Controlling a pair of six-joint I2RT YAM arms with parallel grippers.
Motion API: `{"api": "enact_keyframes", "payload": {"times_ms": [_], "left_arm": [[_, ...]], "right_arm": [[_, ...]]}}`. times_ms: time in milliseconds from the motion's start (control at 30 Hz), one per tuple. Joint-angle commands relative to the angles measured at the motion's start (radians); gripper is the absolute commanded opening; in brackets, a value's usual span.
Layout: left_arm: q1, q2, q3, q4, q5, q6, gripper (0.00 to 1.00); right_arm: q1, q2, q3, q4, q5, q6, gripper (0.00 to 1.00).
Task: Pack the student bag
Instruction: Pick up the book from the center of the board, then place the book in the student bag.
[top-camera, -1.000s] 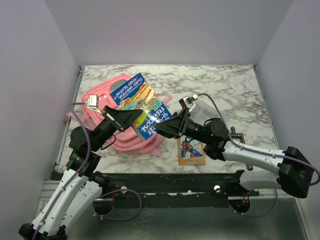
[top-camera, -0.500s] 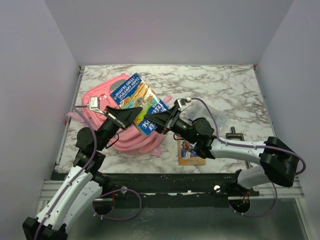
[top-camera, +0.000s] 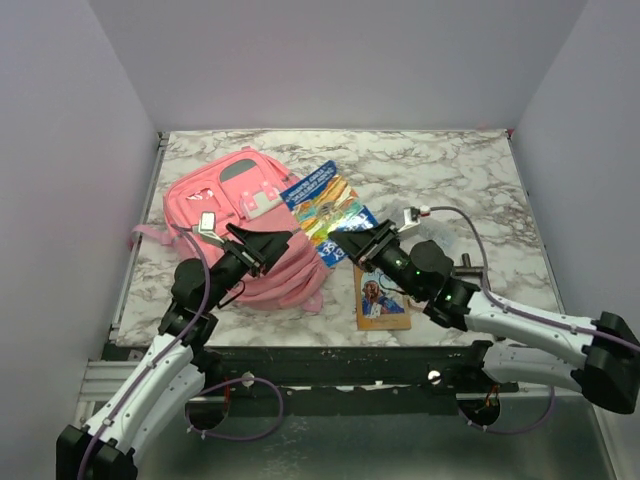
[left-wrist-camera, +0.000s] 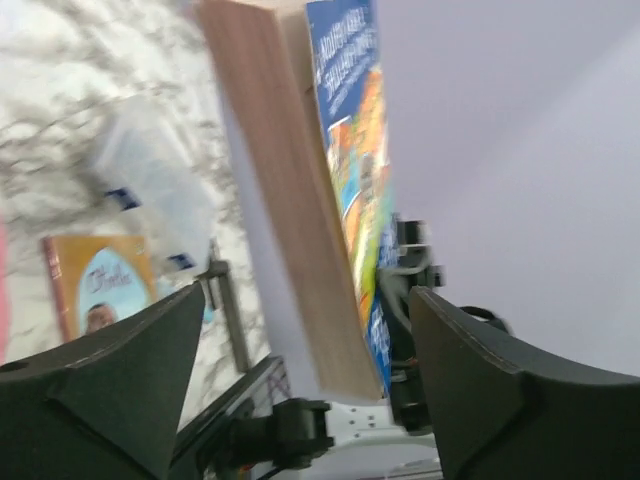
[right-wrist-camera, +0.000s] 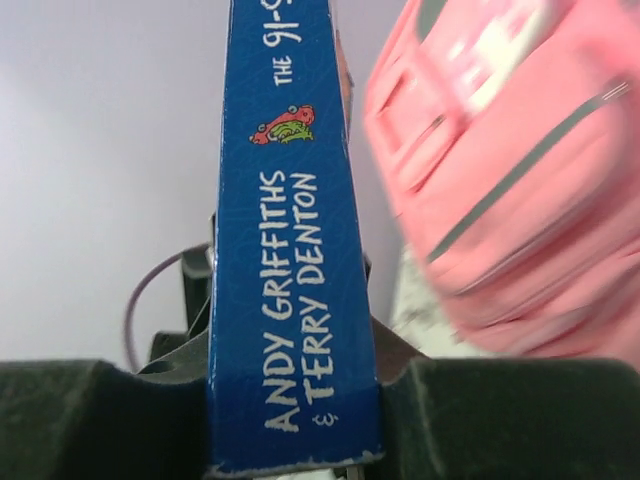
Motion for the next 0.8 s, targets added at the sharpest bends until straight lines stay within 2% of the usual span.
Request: {"api": "enact_keyframes", "payload": {"times_ms": [0, 100, 200, 300, 333, 400, 500, 567, 667, 767], "left_arm": [[0.008, 0.036, 0.067, -0.276, 0.049, 0.151, 0.88], [0.007, 0.127, 0.166, -0.507, 0.047, 0.327, 0.89], [0.008, 0.270, 0.254, -0.702, 0.052, 0.475, 0.90], [0.000, 0.430, 0.347, -0.810, 0.118, 0.612, 0.90], [-0.020, 0.468, 0.369, -0.838, 0.100, 0.637, 0.90], [-0.085, 0.526, 0.420, -0.892, 0.003, 0.698, 0.90], [-0.203, 0.632, 0.532, -1.014, -0.215, 0.782, 0.89], [-0.248, 0.731, 0.616, -1.108, -0.318, 0.812, 0.84], [-0.300, 0.836, 0.680, -1.153, -0.368, 0.844, 0.76], [-0.341, 0.896, 0.726, -1.202, -0.432, 0.856, 0.74]], "right_arm": [[-0.025, -0.169, 0.100, -0.416, 0.337, -0.316, 0.01], [-0.028, -0.214, 0.205, -0.681, 0.507, -0.501, 0.02], [-0.028, -0.252, 0.260, -0.858, 0.636, -0.612, 0.00], [-0.028, -0.313, 0.258, -0.919, 0.668, -0.661, 0.01], [-0.028, -0.336, 0.249, -0.920, 0.658, -0.675, 0.01], [-0.029, -0.376, 0.223, -0.912, 0.636, -0.696, 0.01], [-0.030, -0.414, 0.194, -0.910, 0.621, -0.703, 0.01], [-0.030, -0.428, 0.193, -0.936, 0.602, -0.687, 0.01], [-0.030, -0.451, 0.169, -0.933, 0.574, -0.690, 0.01], [-0.029, -0.465, 0.171, -0.954, 0.553, -0.697, 0.01]]}}
